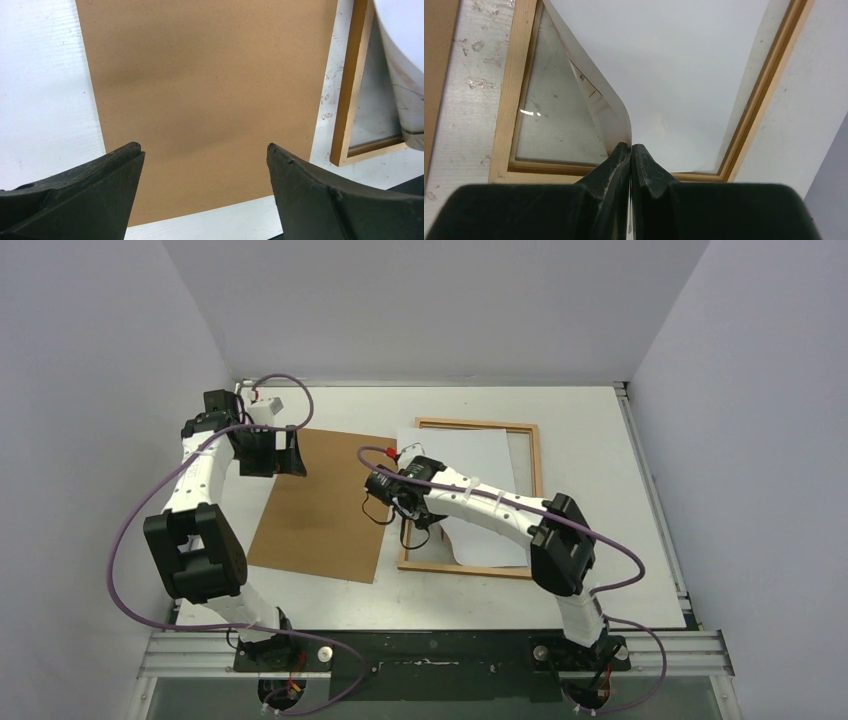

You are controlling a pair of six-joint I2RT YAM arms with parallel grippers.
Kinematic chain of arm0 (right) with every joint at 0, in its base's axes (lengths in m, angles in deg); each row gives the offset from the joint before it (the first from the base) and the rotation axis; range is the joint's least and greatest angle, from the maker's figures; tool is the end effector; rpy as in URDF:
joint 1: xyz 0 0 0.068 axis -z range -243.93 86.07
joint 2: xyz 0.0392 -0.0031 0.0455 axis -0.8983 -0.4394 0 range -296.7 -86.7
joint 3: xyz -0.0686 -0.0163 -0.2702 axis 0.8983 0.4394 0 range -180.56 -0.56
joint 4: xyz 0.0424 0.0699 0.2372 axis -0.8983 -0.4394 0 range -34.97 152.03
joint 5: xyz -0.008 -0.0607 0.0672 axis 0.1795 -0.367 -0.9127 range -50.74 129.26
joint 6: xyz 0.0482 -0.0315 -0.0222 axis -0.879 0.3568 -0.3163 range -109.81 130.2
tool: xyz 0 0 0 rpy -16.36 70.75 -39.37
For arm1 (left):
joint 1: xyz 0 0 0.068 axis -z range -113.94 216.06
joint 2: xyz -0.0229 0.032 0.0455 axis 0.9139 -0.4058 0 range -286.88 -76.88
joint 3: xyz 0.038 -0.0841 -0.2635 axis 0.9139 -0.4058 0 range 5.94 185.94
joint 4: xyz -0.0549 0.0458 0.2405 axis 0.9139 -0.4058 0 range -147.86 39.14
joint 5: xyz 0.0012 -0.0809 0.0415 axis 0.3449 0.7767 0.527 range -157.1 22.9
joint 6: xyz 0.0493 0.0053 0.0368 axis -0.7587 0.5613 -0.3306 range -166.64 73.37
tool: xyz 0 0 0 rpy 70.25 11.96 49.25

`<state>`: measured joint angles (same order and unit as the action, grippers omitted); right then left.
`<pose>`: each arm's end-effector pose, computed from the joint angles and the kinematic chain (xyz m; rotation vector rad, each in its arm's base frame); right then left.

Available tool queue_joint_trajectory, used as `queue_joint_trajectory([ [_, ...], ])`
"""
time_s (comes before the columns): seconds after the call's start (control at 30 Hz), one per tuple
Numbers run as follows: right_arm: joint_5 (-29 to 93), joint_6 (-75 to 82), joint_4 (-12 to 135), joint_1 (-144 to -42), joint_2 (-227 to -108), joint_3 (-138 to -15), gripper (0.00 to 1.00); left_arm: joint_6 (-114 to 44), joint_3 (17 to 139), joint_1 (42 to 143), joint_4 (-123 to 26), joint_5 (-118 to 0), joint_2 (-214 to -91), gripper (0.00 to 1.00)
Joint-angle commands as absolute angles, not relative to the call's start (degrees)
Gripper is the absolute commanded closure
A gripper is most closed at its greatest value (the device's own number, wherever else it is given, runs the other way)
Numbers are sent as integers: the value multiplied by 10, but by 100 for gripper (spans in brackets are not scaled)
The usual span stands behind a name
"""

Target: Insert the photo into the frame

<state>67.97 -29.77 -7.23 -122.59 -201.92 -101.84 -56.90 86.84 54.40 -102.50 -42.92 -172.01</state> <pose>0.2221 0.3216 0.2463 -0.3930 2.6385 -0.3249 0.3301 0.0486 0.2774 0.0881 2.6187 -0.4441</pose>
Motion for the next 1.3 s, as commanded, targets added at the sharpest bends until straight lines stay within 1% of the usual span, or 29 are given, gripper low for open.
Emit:
queue_joint_trajectory([
  [0.0,720,-321,-104,-1225,-1934,-1052,95,-576,878,545,-1011,-413,-1701,7],
  [0.07,720,-319,-116,-1227,-1929,-1077,95,-573,877,545,-1009,-410,-1701,7],
  [0.23,757,-328,-181,-1241,-1966,-1142,95,-566,871,551,-1004,-404,-1699,8],
  [0.33,768,-329,-181,-1227,-1945,-1124,95,-564,867,557,-1000,-403,-1698,8],
  [0.47,786,-333,-182,-1195,-1905,-1092,95,-562,869,568,-1000,-402,-1703,8],
  [0.73,800,-319,-183,-1120,-1834,-1072,95,-565,885,584,-1013,-407,-1706,8],
  [1.1,775,-239,-183,-1016,-1750,-1108,95,-558,897,611,-1024,-419,-1694,8],
  [1.27,770,-184,-184,-954,-1730,-1148,95,-557,905,618,-1032,-426,-1692,8],
])
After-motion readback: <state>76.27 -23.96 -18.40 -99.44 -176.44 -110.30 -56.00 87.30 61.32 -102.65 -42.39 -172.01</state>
